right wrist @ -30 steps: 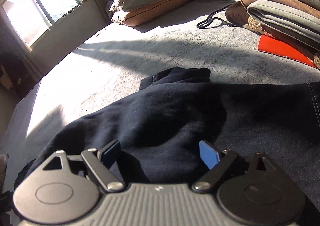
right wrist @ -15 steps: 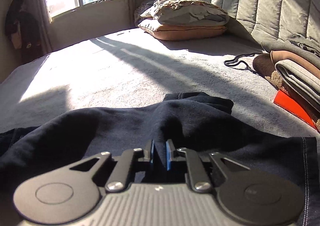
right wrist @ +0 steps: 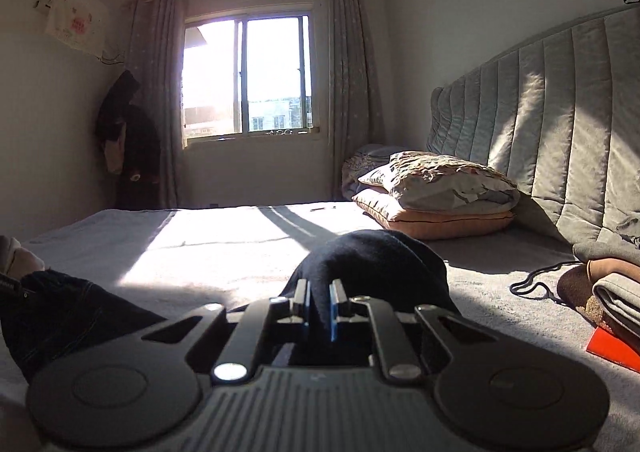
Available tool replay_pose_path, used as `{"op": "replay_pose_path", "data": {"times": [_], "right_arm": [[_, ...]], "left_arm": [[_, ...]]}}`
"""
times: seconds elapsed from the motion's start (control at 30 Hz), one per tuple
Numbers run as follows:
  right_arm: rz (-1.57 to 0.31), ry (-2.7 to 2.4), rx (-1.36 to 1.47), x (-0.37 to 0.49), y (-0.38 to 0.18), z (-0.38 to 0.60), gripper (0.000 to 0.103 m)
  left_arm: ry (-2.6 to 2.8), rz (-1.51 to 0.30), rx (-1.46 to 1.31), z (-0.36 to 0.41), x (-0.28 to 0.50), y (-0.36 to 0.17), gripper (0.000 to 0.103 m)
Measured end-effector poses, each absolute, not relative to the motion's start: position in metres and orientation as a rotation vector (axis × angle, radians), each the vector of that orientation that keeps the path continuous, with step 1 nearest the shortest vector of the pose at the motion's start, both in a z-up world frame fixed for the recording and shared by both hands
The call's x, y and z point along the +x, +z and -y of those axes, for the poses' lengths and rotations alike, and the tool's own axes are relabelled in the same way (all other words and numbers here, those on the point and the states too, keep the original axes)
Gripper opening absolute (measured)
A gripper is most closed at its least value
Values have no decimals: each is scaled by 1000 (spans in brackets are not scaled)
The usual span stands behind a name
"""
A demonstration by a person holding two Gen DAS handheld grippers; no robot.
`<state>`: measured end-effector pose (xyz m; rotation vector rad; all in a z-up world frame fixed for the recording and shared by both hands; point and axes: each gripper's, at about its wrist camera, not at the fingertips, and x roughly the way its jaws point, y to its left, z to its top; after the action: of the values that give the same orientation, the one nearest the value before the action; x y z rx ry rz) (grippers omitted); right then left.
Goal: Fold clothes
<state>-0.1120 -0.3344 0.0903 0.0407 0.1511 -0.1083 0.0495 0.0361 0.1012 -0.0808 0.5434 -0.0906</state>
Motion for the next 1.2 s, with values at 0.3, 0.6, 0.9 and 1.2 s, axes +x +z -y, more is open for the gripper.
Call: {"op": "replay_pose_path", "data": {"times": [0.3, 0.6, 0.9, 1.2], "right_arm": [[-238, -13, -201, -88, 75, 252, 10], [-412, 16, -50, -71, 65, 274, 73], [-506, -216, 537, -50, 57, 429, 92], [-727, -215, 492, -6, 12, 470, 88]], "left_arm": [[43, -521, -174, -107, 59, 116, 8], [-61, -762, -185, -78, 83, 65, 69], [-26, -829, -327, -106, 105, 46, 74], [-24, -842, -227, -83, 112, 33, 97]]}}
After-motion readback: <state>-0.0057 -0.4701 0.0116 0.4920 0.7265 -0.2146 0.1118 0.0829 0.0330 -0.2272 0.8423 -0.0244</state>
